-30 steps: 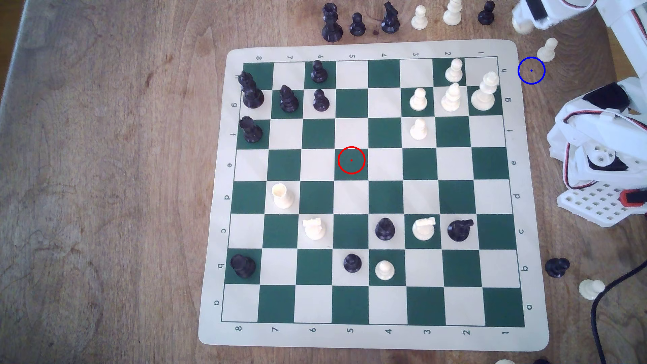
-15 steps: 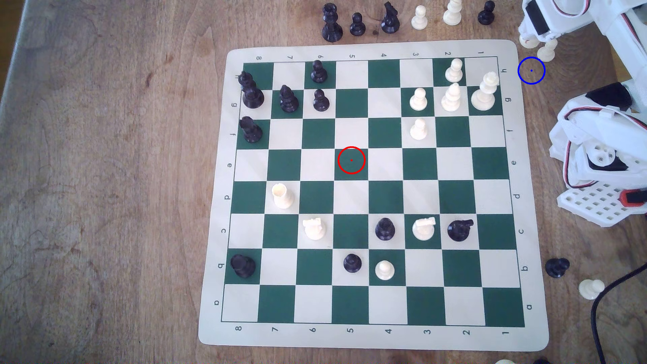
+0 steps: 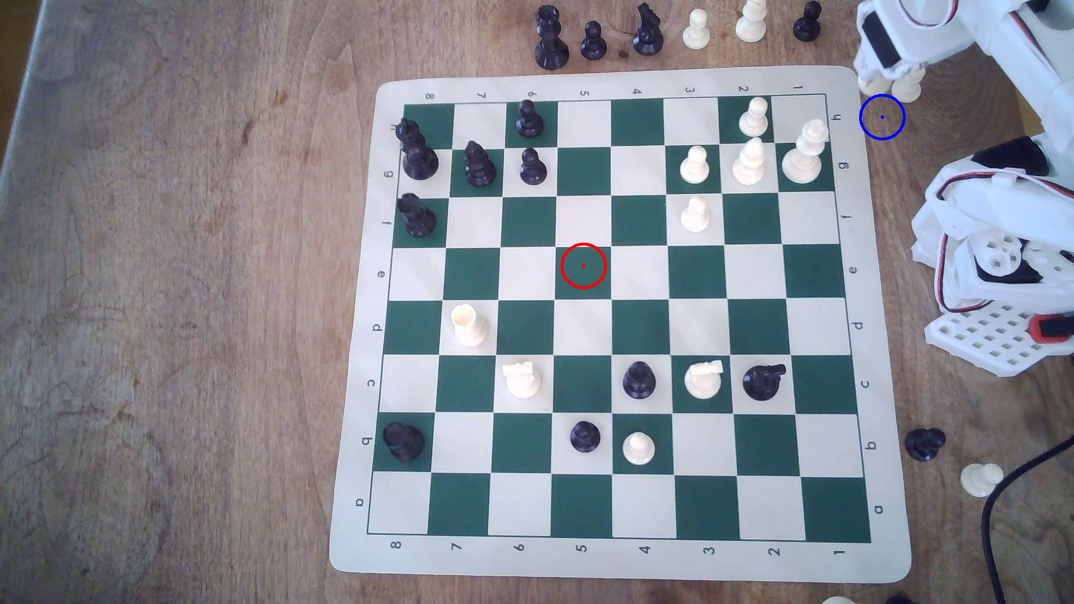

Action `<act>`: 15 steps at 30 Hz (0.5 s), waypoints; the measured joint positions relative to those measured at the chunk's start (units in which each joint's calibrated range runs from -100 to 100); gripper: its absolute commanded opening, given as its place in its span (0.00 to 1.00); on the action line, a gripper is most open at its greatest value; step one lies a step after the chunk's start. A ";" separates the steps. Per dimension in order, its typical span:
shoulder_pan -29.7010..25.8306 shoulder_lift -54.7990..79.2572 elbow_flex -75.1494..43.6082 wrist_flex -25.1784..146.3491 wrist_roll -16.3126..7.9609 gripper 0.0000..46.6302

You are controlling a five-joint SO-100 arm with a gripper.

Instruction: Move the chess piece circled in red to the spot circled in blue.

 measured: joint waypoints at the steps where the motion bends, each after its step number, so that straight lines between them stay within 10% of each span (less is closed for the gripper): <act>1: 0.22 0.17 0.27 -0.16 0.10 0.01; 15: 0.66 1.76 3.98 -2.71 1.07 0.01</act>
